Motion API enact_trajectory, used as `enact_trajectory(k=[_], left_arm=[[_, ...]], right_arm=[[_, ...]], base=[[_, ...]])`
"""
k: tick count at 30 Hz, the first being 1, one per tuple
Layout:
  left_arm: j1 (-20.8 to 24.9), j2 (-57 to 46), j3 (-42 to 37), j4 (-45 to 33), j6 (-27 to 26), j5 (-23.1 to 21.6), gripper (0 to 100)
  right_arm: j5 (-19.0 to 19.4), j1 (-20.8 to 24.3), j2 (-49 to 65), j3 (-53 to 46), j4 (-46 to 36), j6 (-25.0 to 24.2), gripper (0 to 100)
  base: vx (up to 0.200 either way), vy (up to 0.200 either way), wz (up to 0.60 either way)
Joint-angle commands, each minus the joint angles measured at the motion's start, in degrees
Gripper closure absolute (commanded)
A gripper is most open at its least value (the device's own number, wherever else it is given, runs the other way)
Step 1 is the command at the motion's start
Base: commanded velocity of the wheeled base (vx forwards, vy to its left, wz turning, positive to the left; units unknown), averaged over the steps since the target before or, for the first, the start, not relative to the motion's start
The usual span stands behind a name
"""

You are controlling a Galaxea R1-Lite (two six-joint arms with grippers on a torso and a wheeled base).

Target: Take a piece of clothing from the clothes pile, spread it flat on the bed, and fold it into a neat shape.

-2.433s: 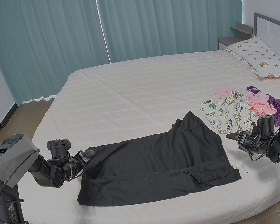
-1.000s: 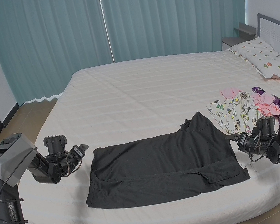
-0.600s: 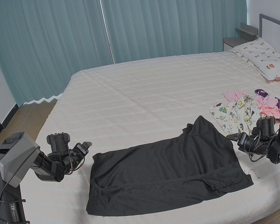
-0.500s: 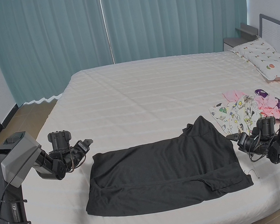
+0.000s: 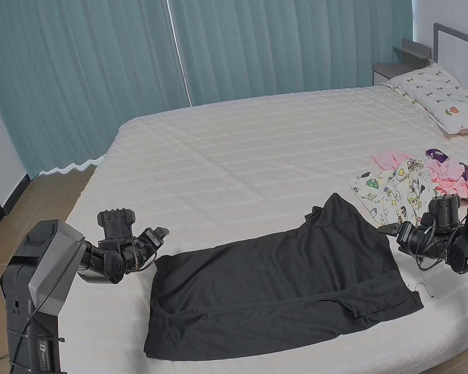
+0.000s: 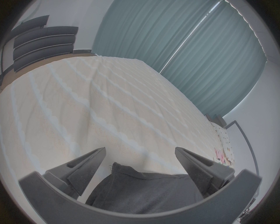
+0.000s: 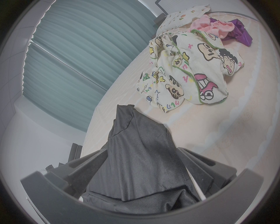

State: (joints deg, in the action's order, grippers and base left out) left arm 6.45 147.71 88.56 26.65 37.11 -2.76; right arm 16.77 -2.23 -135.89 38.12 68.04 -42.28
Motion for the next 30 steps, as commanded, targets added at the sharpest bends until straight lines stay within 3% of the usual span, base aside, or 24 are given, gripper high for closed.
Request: enact_trajectory(k=[1,9,10,21,26,27,30], left_arm=[[0.5,2.5,0.5,0.1,0.0,-0.1,0],[0.5,2.9,0.1,0.0,0.0,-0.1,0],[0.6,3.0,0.1,0.0,0.0,-0.1,100],[0.1,3.5,1.2,0.7,0.3,1.1,100],[-0.4,3.6,2.3,2.8,0.6,3.4,100],[-0.6,3.5,2.1,4.0,1.8,4.5,100],[-0.6,3.5,1.6,5.0,3.1,5.6,100]], right_arm=[[0.0,0.3,0.1,-0.1,0.0,0.0,0],[0.0,0.5,-0.1,-0.1,0.0,0.0,0],[0.0,0.5,-0.1,-0.1,0.0,0.0,0],[-1.2,1.7,1.1,0.7,-0.7,0.1,0],[-5.3,5.0,1.2,2.0,-1.1,0.2,0],[-8.0,6.4,1.2,3.5,-1.9,0.2,0],[-11.2,7.9,1.4,6.0,-5.5,0.4,0]], base=[[0.0,0.0,0.0],[0.0,0.0,0.0],[0.0,0.0,0.0],[0.0,0.0,0.0],[0.0,0.0,0.0],[0.0,0.0,0.0],[0.0,0.0,0.0]])
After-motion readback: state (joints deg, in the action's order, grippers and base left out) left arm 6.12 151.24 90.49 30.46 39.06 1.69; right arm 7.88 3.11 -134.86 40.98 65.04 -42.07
